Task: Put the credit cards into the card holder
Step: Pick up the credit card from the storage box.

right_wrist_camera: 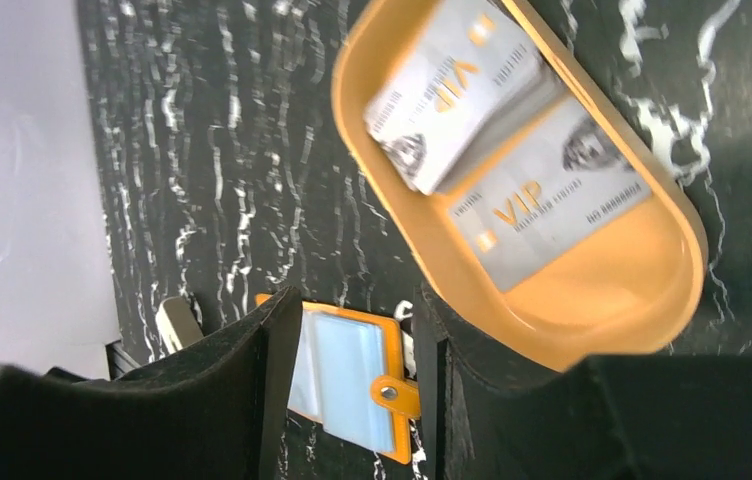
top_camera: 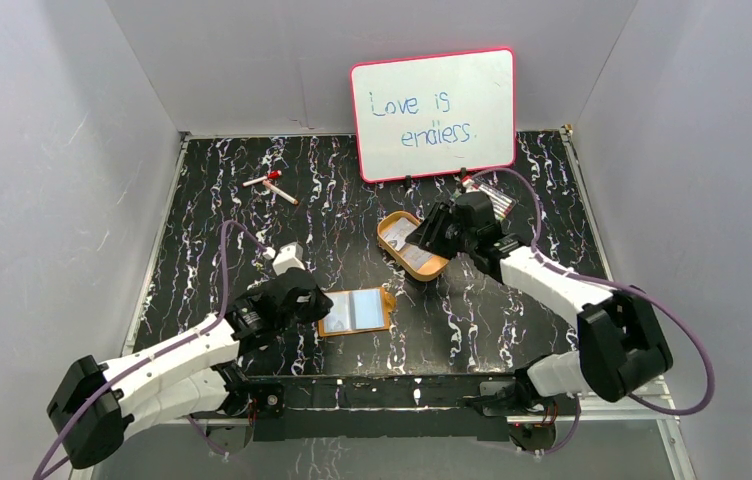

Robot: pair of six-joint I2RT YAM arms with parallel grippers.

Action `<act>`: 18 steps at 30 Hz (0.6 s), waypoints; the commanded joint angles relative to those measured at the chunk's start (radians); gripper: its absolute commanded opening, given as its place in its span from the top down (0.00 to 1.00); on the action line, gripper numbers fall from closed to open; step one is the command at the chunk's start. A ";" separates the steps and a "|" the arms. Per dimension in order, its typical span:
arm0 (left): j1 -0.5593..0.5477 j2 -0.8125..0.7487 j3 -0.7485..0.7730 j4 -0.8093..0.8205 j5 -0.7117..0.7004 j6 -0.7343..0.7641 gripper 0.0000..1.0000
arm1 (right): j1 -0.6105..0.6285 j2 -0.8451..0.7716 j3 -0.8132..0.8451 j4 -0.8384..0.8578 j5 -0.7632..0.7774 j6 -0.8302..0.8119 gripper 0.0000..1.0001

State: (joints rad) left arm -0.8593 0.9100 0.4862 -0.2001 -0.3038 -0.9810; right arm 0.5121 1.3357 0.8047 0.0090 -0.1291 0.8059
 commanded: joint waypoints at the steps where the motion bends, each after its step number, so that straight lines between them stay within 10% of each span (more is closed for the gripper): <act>1: 0.003 0.009 -0.015 0.057 0.037 -0.018 1.00 | 0.004 0.044 -0.024 0.082 0.066 0.155 0.45; 18: 0.003 -0.037 -0.064 0.058 0.051 -0.035 1.00 | 0.006 0.309 0.119 0.109 0.215 0.350 0.43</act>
State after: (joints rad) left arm -0.8593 0.8993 0.4313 -0.1535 -0.2600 -1.0111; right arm 0.5156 1.6188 0.8570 0.0463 0.0540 1.1164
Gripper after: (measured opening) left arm 0.007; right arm 0.577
